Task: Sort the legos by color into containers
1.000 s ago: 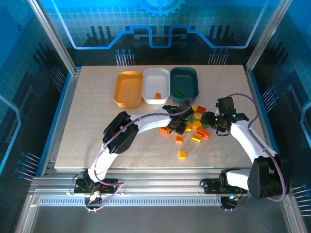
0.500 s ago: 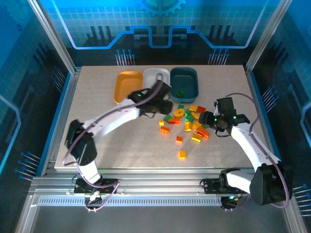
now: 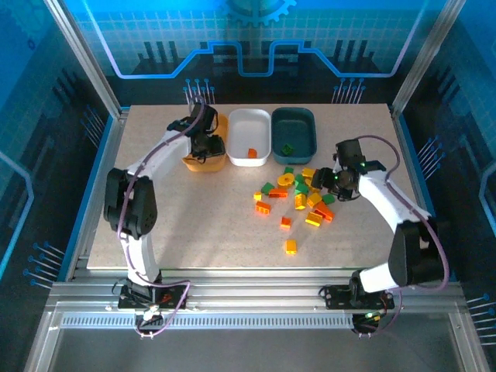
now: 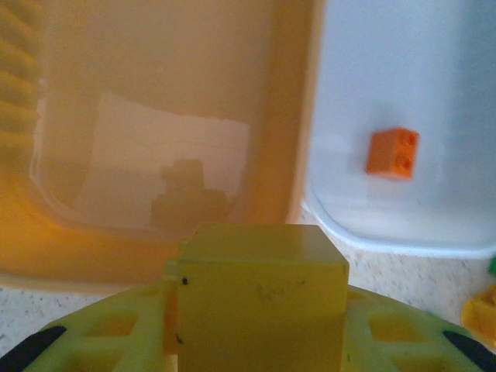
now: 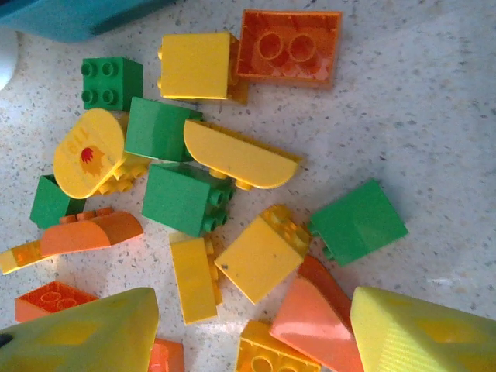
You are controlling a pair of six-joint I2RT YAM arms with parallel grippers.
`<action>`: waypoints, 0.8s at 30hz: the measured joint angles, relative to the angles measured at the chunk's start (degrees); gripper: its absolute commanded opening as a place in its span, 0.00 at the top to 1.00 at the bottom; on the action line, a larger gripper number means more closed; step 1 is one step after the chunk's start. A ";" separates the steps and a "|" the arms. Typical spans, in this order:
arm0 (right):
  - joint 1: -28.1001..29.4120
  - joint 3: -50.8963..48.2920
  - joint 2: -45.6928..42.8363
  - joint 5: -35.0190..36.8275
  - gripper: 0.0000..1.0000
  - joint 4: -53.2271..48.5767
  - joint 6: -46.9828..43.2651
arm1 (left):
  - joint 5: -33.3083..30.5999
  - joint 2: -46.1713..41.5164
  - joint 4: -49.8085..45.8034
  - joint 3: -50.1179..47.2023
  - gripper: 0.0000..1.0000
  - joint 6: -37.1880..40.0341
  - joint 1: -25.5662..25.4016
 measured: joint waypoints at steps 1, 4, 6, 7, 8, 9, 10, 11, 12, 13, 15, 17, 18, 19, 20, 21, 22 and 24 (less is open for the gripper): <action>0.11 1.14 1.46 -0.33 0.33 -0.70 0.00 | 0.15 1.49 -0.98 1.88 0.74 -0.61 0.52; 0.46 4.42 4.48 -0.35 0.33 -3.50 -0.22 | 0.22 4.28 -3.61 6.56 0.73 -1.57 1.33; 0.52 5.70 5.11 -0.42 0.33 -4.96 -0.24 | 0.20 5.25 -5.33 9.44 0.72 -2.54 1.60; 0.52 6.27 5.22 -0.55 0.33 -5.86 -0.24 | 0.24 5.57 -5.79 10.45 0.72 -2.89 1.70; 0.52 6.60 5.25 -0.61 0.33 -6.54 -0.24 | 0.28 5.81 -6.10 11.10 0.72 -3.30 1.86; 0.57 7.04 5.31 -0.74 0.33 -7.32 -0.24 | 0.42 6.03 -6.49 11.58 0.72 -3.80 2.01; 0.59 7.45 5.31 -0.76 0.33 -8.02 -0.22 | 0.44 6.34 -6.84 11.82 0.72 -4.22 2.29; 0.61 7.85 5.31 -0.74 0.33 -8.81 -0.22 | 0.46 6.69 -7.15 11.93 0.72 -4.39 2.60; 0.63 8.24 5.31 -0.72 0.33 -9.57 -0.24 | 0.48 7.13 -7.43 11.96 0.71 -4.76 2.97; 0.63 8.61 5.31 -0.70 0.33 -10.32 -0.24 | 0.52 7.65 -7.65 11.96 0.70 -5.25 3.32; 0.63 9.57 5.33 -0.72 0.33 -11.80 -0.46 | 0.92 9.03 -8.11 11.96 0.63 -5.88 4.13; 0.66 10.62 5.51 -0.72 0.33 -12.90 -0.92 | 1.20 10.32 -8.22 11.96 0.35 -6.25 4.90; 0.87 11.58 5.95 -0.61 0.33 -13.66 -1.27 | 1.38 10.93 -8.22 11.96 0.19 -6.64 5.31; 1.03 12.24 6.32 -0.59 0.33 -13.88 -1.49 | 1.49 11.41 -8.33 11.96 0.13 -6.69 5.64; 1.31 12.92 6.86 -0.52 0.33 -14.01 -1.75 | 1.55 11.67 -8.37 11.98 0.06 -7.06 5.97; 1.68 13.66 7.58 -0.37 0.33 -14.32 -1.99 | 1.64 11.78 -8.57 12.17 0.01 -7.06 6.27; 2.03 14.19 8.22 -0.15 0.33 -14.53 -2.23 | 1.90 11.78 -8.79 12.63 0.01 -6.91 6.56; 2.47 15.10 9.60 1.07 0.33 -15.47 -2.40 | 2.23 11.76 -8.96 14.58 0.01 -6.82 6.88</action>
